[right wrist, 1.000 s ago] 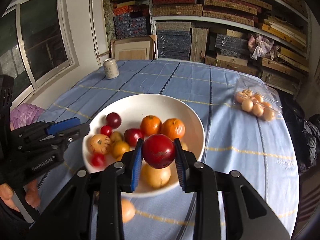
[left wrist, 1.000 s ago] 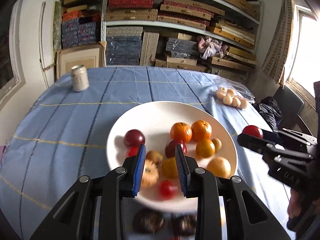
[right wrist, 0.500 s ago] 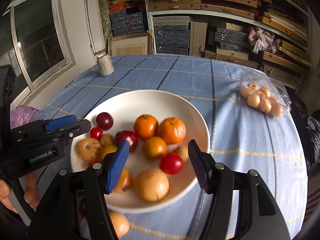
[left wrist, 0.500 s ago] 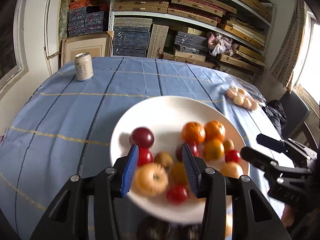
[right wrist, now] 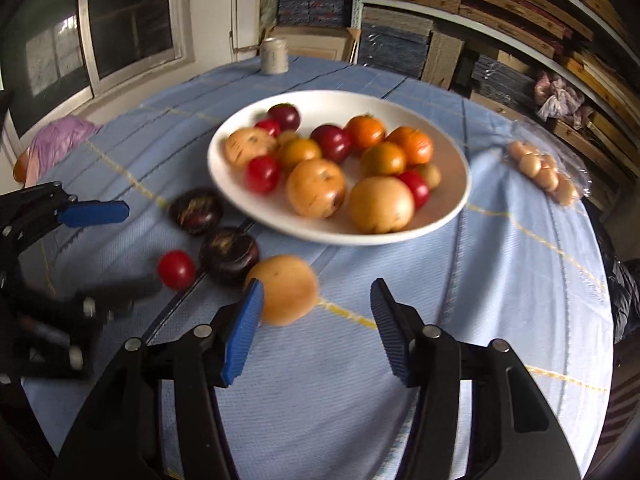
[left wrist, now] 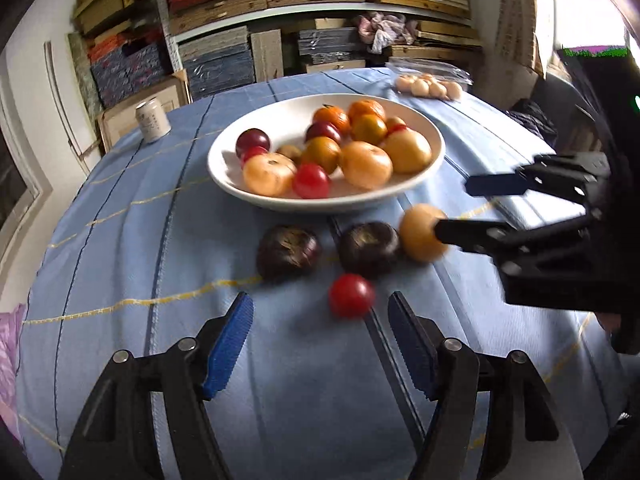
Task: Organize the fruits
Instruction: 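Grasp the pale orange round fruit with the right tool while the left tool grasps a red tomato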
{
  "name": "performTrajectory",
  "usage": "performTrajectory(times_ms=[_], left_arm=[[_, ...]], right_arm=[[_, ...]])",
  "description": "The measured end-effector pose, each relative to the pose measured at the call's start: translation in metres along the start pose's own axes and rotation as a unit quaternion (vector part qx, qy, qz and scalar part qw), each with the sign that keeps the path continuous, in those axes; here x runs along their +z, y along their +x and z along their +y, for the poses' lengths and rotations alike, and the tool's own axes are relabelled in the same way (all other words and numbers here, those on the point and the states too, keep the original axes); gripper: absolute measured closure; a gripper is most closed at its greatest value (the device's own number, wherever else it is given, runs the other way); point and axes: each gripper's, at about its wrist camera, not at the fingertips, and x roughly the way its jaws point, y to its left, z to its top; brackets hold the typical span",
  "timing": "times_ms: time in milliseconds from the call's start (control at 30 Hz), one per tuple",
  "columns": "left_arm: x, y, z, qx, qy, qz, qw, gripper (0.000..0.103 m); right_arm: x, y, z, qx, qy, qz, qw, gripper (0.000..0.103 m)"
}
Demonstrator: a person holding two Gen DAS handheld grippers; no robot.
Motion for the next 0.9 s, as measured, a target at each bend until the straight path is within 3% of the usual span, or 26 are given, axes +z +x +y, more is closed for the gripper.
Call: performTrajectory(times_ms=[167,267,300,333,400,667,900], left_arm=[[0.001,0.008,-0.002,-0.011,-0.021,-0.002,0.9997,0.033],[0.001,0.021,0.001,-0.004,-0.029,0.009,0.9995,0.040],[0.000,0.024,0.002,-0.005,-0.032,0.015,0.9994,0.046],[0.002,0.025,0.003,-0.009,-0.034,0.018,0.9992,0.060],[0.001,0.027,0.005,-0.016,-0.035,0.021,0.9990,0.074],[0.000,0.009,0.008,-0.048,-0.043,-0.026,0.9976,0.077],[0.001,0.009,0.012,-0.052,-0.056,-0.028,0.9967,0.077]], right_arm=[[0.003,0.013,0.009,0.011,-0.005,0.015,1.000,0.048],[0.004,0.021,0.009,0.007,0.003,0.021,1.000,0.051],[0.004,0.024,0.009,0.014,0.010,0.026,1.000,0.057],[0.004,0.026,0.008,0.017,0.014,0.028,0.999,0.058],[0.003,0.025,0.010,0.013,0.008,0.025,1.000,0.059],[-0.005,0.015,-0.001,0.022,0.034,0.017,0.999,0.059],[-0.010,-0.004,-0.011,0.020,0.047,0.001,0.999,0.059]])
